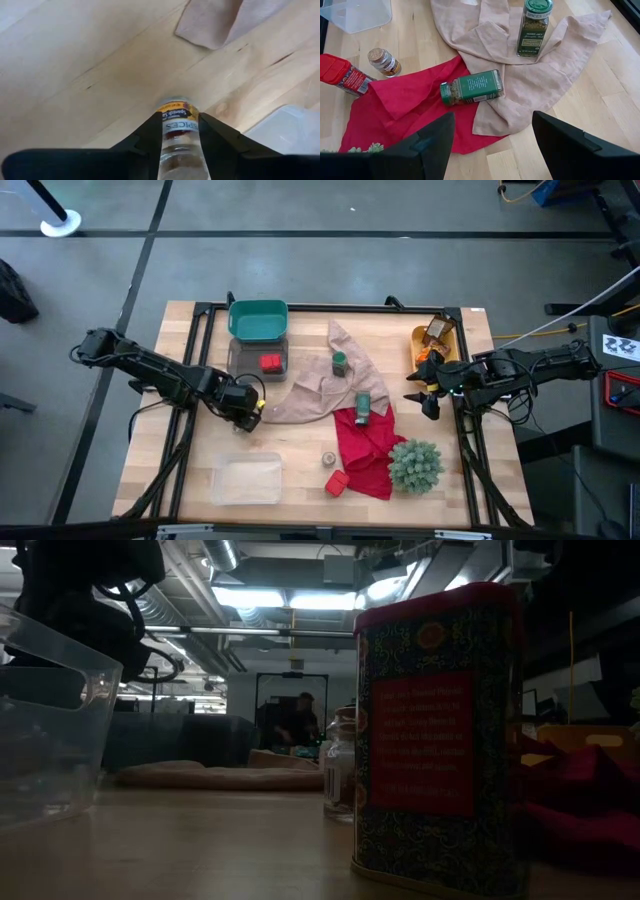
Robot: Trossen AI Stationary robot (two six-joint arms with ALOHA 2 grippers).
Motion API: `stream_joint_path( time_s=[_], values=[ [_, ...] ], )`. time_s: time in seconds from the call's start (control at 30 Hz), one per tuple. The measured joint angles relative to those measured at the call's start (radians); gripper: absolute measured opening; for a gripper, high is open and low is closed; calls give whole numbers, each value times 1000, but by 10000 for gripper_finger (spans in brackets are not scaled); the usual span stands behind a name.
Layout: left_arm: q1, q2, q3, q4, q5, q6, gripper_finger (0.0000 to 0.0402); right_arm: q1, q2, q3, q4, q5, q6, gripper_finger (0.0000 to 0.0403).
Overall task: Sort spices by type
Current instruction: Put the left brown seasoning bottle into the transparent bin
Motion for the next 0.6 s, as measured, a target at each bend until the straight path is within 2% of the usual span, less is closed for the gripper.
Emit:
stream_joint_path(
  time_s=[0.6],
  values=[
    [1,0,2,27,-21,-28,113,0,0,0,0,0,0,266]
  ],
)
